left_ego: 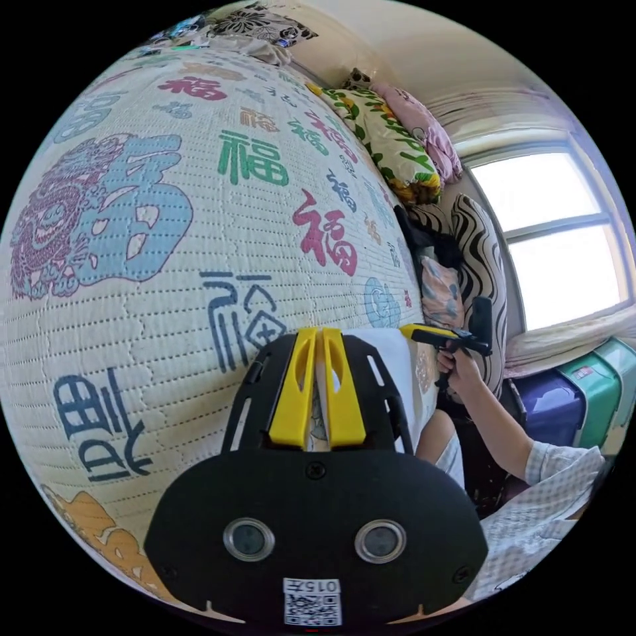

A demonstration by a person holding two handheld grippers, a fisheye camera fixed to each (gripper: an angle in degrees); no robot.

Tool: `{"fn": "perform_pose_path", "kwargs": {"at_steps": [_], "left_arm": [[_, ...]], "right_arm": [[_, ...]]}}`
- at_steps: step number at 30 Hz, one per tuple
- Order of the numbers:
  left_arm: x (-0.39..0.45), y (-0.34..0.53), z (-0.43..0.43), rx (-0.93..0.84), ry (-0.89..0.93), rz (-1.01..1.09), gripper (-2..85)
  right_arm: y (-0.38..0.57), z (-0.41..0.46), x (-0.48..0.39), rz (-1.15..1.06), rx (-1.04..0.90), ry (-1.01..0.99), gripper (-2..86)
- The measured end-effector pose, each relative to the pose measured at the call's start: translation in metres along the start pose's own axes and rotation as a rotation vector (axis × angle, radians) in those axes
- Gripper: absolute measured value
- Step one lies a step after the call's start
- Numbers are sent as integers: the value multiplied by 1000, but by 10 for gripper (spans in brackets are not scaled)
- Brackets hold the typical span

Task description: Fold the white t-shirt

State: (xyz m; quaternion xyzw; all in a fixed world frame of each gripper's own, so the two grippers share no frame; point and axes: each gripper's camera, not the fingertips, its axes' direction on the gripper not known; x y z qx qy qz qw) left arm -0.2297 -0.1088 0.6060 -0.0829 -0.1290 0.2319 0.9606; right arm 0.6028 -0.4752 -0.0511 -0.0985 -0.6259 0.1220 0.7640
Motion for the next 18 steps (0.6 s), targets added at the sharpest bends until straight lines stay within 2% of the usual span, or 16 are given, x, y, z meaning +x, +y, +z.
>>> {"fn": "perform_pose_path", "kwargs": {"at_steps": [3, 5, 8, 11, 15, 18], "left_arm": [[26, 13, -9, -4, -170, 76, 60], [59, 37, -23, 36, -370, 199, 72], [92, 78, -36, 65, -561, 293, 69], [113, 122, -45, 87, -595, 330, 68], [133, 168, -54, 117, -630, 332, 65], [149, 193, -51, 69, -759, 407, 41]], "right_arm": [[12, -2, -14, 15, 44, 12, -6], [26, -9, -26, 17, 87, 77, -6], [55, -18, -53, 0, 152, 213, -5], [84, -23, -91, 3, 230, 254, -5], [133, -34, -196, -199, 562, 372, -6], [152, -11, -250, -217, 714, 503, -8]]}}
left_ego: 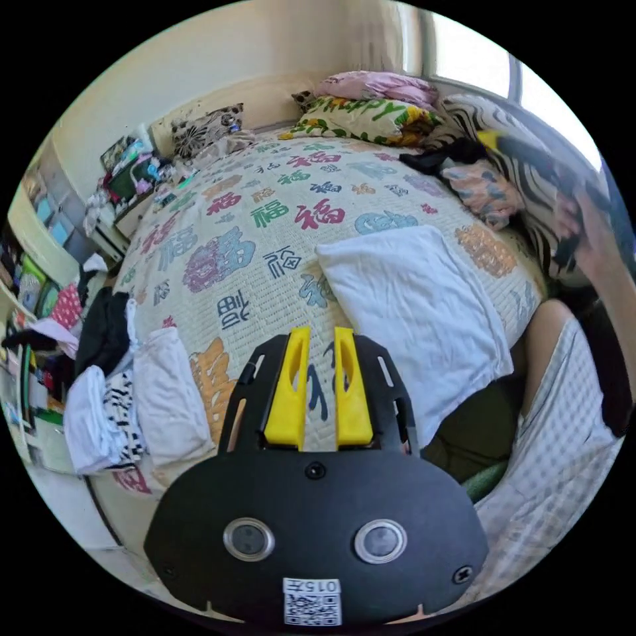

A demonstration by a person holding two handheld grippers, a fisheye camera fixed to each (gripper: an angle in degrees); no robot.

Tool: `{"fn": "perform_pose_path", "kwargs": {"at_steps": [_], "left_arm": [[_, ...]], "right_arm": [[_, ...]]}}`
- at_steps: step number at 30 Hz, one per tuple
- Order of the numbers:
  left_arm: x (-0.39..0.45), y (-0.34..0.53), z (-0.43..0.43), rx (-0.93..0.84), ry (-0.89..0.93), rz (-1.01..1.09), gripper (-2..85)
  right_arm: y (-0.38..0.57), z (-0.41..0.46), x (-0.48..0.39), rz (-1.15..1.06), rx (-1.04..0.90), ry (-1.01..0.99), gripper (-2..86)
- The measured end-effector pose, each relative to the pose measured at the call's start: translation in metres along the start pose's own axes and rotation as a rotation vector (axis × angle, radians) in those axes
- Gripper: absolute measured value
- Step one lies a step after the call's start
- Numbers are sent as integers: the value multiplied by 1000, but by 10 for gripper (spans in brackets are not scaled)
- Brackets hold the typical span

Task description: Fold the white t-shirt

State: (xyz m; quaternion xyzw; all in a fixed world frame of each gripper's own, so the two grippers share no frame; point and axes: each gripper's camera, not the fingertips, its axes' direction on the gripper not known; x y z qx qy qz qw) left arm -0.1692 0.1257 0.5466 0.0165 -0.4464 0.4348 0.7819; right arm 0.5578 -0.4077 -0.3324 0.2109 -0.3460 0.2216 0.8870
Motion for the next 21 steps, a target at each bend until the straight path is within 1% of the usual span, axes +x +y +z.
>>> {"fn": "perform_pose_path", "kwargs": {"at_steps": [1, 2, 3, 5, 6, 7, 8, 12, 13, 14, 15, 17, 18, 19, 20, 21], "left_arm": [[12, 5, -4, -21, -79, 97, 23], [26, 10, -7, -37, -185, 212, 11], [32, 14, -8, -33, -253, 253, 7], [48, 31, -17, 67, -555, 315, 1], [50, 35, -19, 100, -608, 314, 1], [50, 40, -24, 121, -618, 301, 1], [46, 43, -28, 106, -544, 281, 3], [29, 51, -35, 103, -414, 176, 23], [22, 52, -34, 83, -347, 137, 38], [15, 54, -32, 59, -241, 94, 56], [11, 56, -30, 50, -180, 66, 66], [-10, 67, -17, -4, 106, -77, 92], [-15, 70, -13, -19, 171, -114, 96], [-24, 77, -3, -44, 292, -177, 97], [-34, 83, 7, -63, 367, -230, 97], [-40, 86, 13, -76, 394, -258, 97]], "right_arm": [[4, 1, -19, 0, 25, 40, -9], [5, 3, -27, -7, 18, 36, -10], [7, 9, -41, -20, -18, -15, -10], [9, 17, -59, -40, -60, -115, -10], [11, 24, -70, -45, -92, -159, -10], [13, 33, -81, -61, -138, -186, -10], [14, 38, -87, -73, -163, -195, -10], [18, 73, -128, -170, -297, -250, -10], [18, 85, -140, -208, -340, -265, -10], [18, 92, -145, -227, -363, -275, -10], [17, 106, -157, -275, -411, -300, -10], [15, 129, -172, -321, -473, -341, -10], [14, 144, -181, -351, -519, -363, -9], [13, 161, -191, -374, -567, -355, -8], [13, 169, -195, -390, -586, -350, -7], [13, 184, -205, -423, -616, -333, -3]]}}
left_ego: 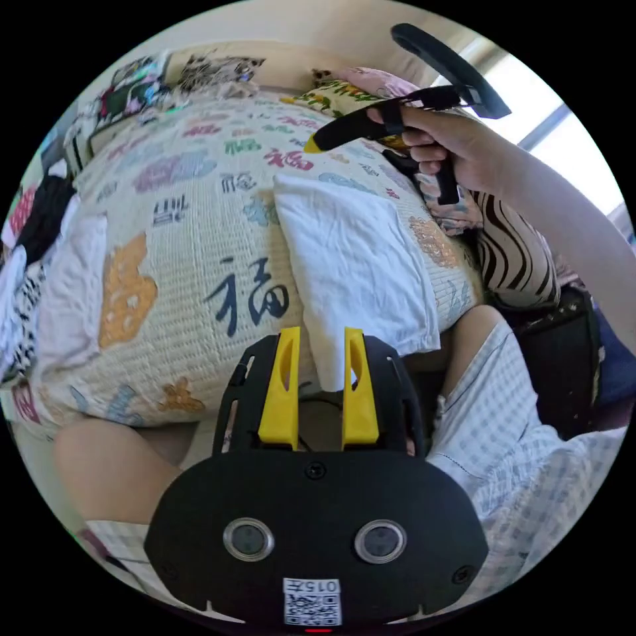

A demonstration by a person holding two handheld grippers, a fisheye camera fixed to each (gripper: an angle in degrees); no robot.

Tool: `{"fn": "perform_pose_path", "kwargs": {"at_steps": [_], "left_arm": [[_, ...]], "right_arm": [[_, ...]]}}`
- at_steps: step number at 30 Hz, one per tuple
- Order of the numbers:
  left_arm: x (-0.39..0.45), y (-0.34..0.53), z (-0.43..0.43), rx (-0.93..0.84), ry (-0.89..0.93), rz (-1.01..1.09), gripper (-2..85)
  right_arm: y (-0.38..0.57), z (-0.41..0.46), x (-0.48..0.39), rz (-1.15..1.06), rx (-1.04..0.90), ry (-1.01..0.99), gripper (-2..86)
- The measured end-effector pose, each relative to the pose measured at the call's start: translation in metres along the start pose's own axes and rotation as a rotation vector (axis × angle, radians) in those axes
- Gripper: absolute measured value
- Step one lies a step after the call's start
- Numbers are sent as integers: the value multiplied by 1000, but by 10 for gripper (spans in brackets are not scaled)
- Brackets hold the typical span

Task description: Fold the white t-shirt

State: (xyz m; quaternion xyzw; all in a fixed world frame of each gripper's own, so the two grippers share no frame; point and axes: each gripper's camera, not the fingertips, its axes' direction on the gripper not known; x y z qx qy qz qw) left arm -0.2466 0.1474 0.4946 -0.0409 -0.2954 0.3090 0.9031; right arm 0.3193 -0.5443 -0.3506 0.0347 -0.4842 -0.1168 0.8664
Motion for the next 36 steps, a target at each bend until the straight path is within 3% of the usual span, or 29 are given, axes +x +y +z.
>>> {"fn": "perform_pose_path", "kwargs": {"at_steps": [5, 9, 16, 21, 26, 31, 36], "left_arm": [[-50, -2, 7, -44, 228, -127, 91], [-71, -7, 13, -79, 259, -152, 81], [-110, -11, -2, -68, 342, -196, 35], [-129, -22, -1, -110, 328, -203, 49], [-158, -29, -18, -33, 373, -274, 91], [-172, -37, -20, -42, 392, -286, 104], [-172, -52, -7, -147, 404, -239, 107]], "right_arm": [[-42, 53, 2, -34, -163, 5, 32], [-68, 93, 8, -37, -294, 25, 50], [-85, 133, 16, -119, -446, 166, -8], [-85, 126, 51, -24, -405, 223, -10], [-56, 78, 71, -3, -245, 62, -10], [46, -4, 103, 115, -49, 6, 4], [155, -24, 139, 340, -104, -5, 58]]}}
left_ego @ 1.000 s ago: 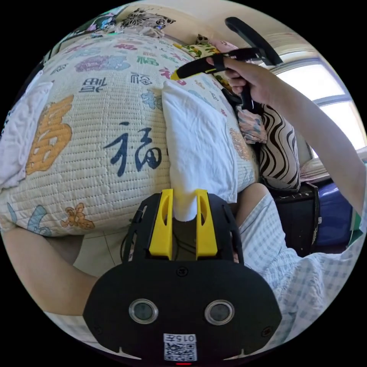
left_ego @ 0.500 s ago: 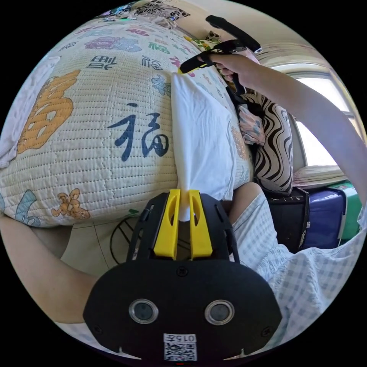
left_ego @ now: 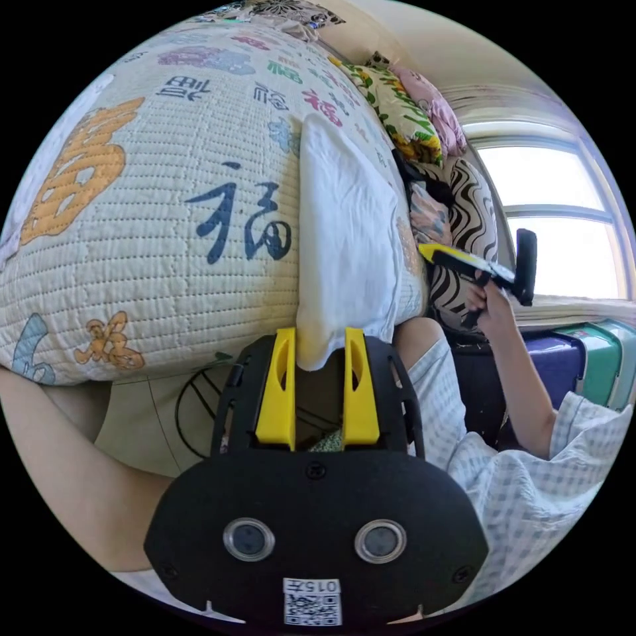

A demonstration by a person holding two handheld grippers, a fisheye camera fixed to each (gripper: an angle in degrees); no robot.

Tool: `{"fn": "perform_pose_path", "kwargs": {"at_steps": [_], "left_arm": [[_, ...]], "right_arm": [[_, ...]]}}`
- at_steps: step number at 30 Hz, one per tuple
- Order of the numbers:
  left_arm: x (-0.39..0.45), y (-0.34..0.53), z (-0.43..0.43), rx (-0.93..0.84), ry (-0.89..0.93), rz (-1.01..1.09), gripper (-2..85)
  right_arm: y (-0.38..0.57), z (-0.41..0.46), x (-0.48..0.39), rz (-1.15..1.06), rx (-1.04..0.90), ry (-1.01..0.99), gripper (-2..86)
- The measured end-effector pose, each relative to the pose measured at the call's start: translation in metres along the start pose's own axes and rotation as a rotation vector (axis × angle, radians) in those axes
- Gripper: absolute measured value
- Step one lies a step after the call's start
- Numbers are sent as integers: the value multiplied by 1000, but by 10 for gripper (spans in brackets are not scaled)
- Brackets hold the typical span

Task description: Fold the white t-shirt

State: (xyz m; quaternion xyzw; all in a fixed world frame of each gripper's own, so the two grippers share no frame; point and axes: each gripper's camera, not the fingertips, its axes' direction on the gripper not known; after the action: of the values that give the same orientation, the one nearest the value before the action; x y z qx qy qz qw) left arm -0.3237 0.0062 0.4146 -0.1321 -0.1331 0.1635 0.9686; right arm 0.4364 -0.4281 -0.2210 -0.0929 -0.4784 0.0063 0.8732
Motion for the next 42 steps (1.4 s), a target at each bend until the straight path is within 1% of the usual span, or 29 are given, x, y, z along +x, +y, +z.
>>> {"fn": "perform_pose_path", "kwargs": {"at_steps": [2, 4, 7, 8, 10, 12, 15, 18, 20, 22, 24, 25, 27, 29, 30, 33, 36, 42], "left_arm": [[-4, -9, 5, -55, 3, -17, 104], [-7, -15, 7, -75, 9, -37, 86], [-7, -23, 3, -68, 23, -34, 45], [-5, -26, 1, -66, 8, -30, 35], [-3, -30, 1, -82, -34, -31, 32], [-2, -36, 0, -101, -65, -36, 37], [5, -45, -9, -126, -99, 0, 70], [15, -53, -43, -28, -99, 94, 89], [9, -72, -74, 82, -5, 121, 95], [1, -93, -93, 148, 69, 124, 104], [-6, -117, -105, 177, 81, 143, 114], [-8, -134, -108, 176, 50, 161, 123], [-14, -160, -108, 168, 54, 178, 131], [-25, -193, -99, 145, 181, 165, 136], [-28, -200, -97, 140, 203, 162, 137], [-35, -233, -80, 99, 200, 175, 143], [-42, -257, -59, 5, 288, 187, 141], [-45, -282, -31, -74, 464, 224, 84]], "right_arm": [[29, 4, 29, 116, -15, -90, 70], [55, 11, 60, 203, -59, -227, 74], [69, 17, 83, 183, -113, -349, 54], [70, 16, 87, 184, -117, -359, 47], [73, 5, 110, 195, -124, -384, 16], [76, -4, 127, 206, -133, -419, 8], [87, -25, 156, 207, -98, -497, 10], [101, -58, 190, 199, 26, -571, 28], [107, -81, 217, 205, 145, -622, 48], [108, -106, 257, 230, 293, -713, 70], [102, -118, 284, 246, 350, -746, 79], [96, -123, 299, 249, 367, -751, 82], [83, -127, 318, 249, 357, -752, 88], [69, -127, 334, 253, 326, -763, 94], [61, -126, 342, 249, 310, -769, 98], [44, -124, 358, 237, 276, -806, 103], [34, -121, 369, 222, 222, -835, 92], [27, -123, 372, 167, 207, -977, 64]]}}
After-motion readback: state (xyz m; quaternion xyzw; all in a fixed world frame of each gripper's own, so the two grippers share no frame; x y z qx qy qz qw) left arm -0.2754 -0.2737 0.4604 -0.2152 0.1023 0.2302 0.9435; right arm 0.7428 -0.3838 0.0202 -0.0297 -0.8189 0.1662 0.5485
